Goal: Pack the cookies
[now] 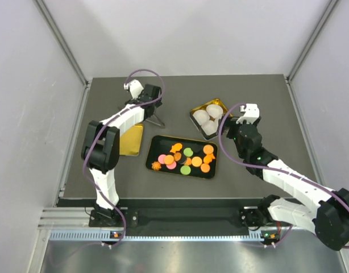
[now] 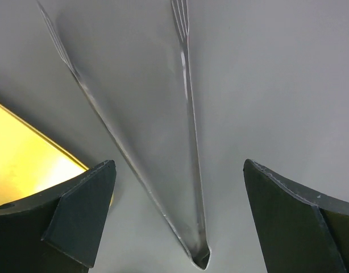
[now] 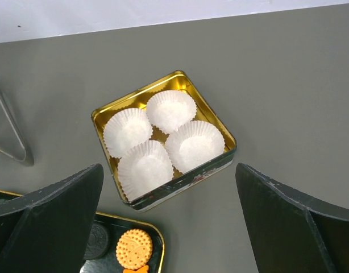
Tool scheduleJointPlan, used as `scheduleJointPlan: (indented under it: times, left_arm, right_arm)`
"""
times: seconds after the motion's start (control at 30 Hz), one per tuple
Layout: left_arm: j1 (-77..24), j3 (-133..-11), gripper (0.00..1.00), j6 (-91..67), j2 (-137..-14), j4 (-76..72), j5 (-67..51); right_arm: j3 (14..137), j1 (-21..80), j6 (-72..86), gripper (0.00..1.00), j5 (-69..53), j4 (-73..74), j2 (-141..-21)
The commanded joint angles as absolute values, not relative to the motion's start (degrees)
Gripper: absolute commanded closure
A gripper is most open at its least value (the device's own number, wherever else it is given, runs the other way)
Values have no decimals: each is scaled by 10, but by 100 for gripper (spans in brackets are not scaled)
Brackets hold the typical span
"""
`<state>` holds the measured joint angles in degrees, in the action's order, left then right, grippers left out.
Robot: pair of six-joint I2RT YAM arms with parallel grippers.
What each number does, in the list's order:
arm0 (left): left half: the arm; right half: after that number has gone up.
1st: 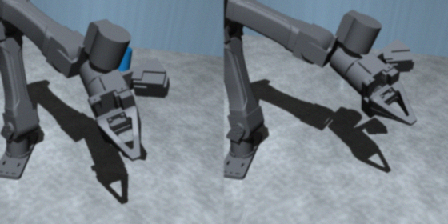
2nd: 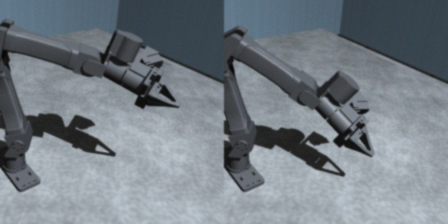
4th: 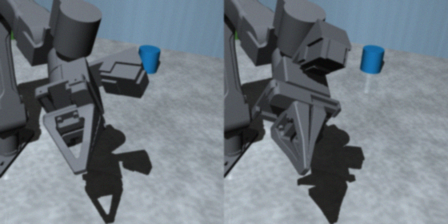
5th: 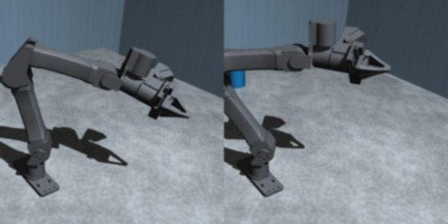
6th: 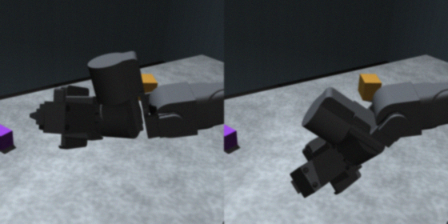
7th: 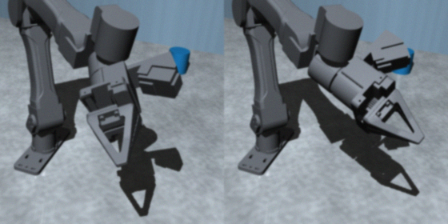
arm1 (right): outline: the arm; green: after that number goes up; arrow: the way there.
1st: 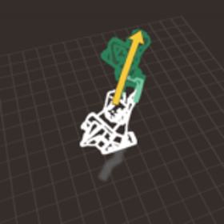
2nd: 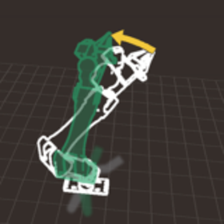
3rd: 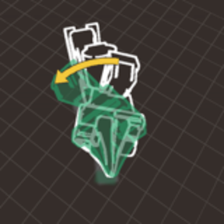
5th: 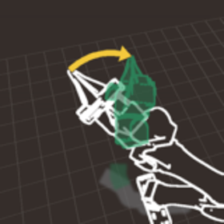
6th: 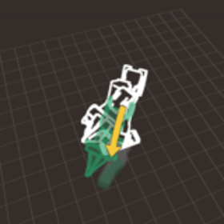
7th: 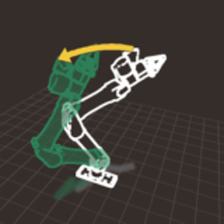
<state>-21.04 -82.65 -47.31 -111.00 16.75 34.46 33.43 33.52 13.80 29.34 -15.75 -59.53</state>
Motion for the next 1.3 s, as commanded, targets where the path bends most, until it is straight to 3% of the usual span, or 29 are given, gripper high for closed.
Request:
scheduleJointPlan:
  times: [0.0,0.57,0.83,1.13,1.27]
  left_arm:
    - [-211,-861,1,-531,-1132,200,346]
    - [-211,-875,6,-583,-1195,215,346]
    - [-210,-923,28,-518,-1235,231,341]
    - [-212,-954,31,-310,-1260,203,293]
    - [-214,-944,20,-228,-1250,199,301]
  right_arm:
    - [364,331,144,0,279,-157,-602]
    - [377,330,147,0,278,-143,-616]
    - [378,330,145,0,279,-142,-618]
    - [382,331,143,0,278,-140,-625]
    - [383,330,143,0,275,-140,-629]
